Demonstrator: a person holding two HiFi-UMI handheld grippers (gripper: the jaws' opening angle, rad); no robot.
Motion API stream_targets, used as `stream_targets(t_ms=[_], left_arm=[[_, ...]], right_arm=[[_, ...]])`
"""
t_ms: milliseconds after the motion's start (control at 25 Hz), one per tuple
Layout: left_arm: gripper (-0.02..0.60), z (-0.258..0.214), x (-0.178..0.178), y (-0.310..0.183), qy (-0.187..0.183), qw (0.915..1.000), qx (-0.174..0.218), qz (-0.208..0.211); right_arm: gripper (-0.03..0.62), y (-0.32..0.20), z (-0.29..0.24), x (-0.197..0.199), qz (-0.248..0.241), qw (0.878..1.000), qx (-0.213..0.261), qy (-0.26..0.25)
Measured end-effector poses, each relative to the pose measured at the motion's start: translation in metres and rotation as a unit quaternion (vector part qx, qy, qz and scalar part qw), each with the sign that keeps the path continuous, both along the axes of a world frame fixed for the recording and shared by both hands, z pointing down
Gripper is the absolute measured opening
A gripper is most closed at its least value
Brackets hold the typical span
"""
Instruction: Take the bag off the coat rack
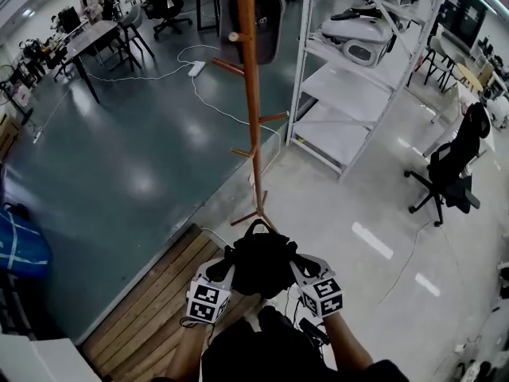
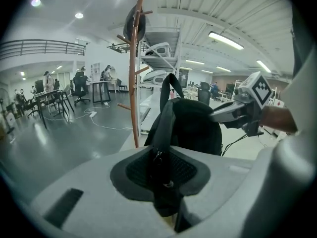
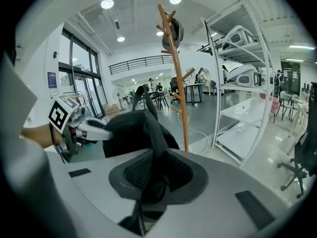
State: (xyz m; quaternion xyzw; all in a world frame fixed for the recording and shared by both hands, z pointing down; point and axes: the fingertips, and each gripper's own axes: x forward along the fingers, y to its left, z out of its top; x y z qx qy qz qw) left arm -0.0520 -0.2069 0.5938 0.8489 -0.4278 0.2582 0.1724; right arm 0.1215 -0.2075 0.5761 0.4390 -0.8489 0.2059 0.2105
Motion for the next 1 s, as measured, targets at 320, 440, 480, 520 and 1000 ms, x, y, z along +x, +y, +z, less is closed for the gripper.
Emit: stream_targets(t_ms=[320,440,480,520,1000], left_arm=[[0.077,-0.012,-0.035,0.044,0.009,0.9998,0.014,0.007],[0.077,-0.014,-0.048,0.064,0.015,0.9996,0.020,0.011],[0.078,-0.014,-0.053,0.071,0.017,0.9995,0.022,0.011],[0.078,-0.015,-0.056,0.079,0.019,0.9995,0.024,0.012],[0.078,-0.007,-0.096,0.163,0.034,0.9989,0.023,0.024]], right_arm=[[0.064,0.048,-0.011,-0.034,0.012,1.000,0.010,0.002],[0.064,0.071,-0.012,-0.048,0.016,1.000,0.015,0.001],[0.064,0.079,-0.012,-0.052,0.018,1.000,0.017,0.001],[0.064,0.087,-0.012,-0.056,0.019,1.000,0.018,0.001],[0.064,0.180,-0.003,-0.095,0.042,0.999,0.008,-0.004]])
